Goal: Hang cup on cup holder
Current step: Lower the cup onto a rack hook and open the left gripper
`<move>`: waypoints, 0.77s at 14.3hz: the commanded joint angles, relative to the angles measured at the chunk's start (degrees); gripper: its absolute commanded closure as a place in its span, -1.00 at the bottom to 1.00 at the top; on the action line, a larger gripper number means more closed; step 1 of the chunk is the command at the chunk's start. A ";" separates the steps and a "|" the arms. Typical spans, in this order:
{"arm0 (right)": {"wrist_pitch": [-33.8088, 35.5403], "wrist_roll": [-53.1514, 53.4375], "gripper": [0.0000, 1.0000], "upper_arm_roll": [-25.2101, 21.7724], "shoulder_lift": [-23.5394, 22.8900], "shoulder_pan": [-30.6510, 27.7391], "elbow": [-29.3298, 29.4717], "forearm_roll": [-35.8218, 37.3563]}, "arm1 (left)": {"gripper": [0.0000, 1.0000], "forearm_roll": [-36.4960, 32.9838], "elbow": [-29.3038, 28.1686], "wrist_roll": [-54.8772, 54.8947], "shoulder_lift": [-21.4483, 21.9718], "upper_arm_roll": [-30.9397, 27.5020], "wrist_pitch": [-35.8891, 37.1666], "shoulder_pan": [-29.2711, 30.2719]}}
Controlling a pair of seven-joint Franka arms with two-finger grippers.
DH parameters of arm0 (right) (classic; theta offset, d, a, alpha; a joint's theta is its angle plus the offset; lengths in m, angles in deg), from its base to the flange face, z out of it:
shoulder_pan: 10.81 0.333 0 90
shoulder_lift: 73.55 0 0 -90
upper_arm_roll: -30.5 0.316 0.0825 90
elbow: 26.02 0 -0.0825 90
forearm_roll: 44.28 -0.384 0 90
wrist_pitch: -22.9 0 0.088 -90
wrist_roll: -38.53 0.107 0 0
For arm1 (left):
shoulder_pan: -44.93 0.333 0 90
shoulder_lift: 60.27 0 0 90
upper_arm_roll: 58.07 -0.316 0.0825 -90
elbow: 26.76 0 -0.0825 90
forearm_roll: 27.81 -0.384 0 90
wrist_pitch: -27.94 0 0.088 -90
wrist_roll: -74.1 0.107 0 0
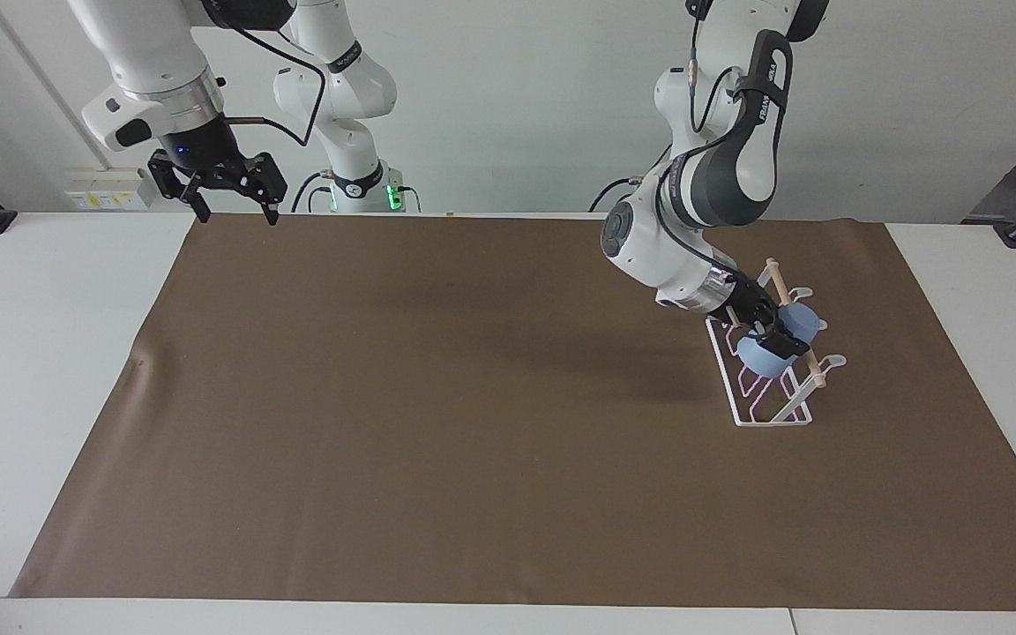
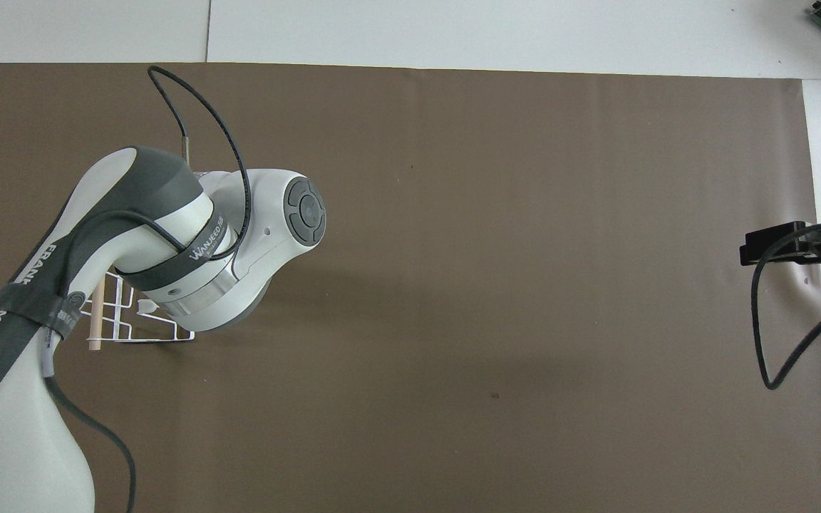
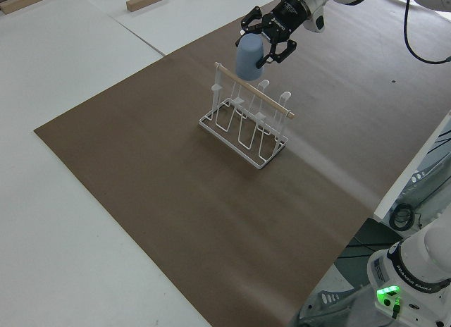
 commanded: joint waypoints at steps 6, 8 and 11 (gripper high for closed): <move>-0.81 -1.30 -1.00 0.35 1.53 -0.51 -1.86 -0.10 | -0.98 1.27 -0.25 0.52 0.03 0.36 -2.50 1.21; -0.72 -1.30 -1.00 0.35 1.53 -0.51 -1.86 -0.10 | -0.97 1.36 -0.25 0.60 0.03 0.36 -2.59 1.29; -0.81 -1.30 -1.00 0.35 1.62 -0.51 -2.04 -0.10 | -1.00 2.15 0.45 0.60 -0.05 0.36 -2.16 1.12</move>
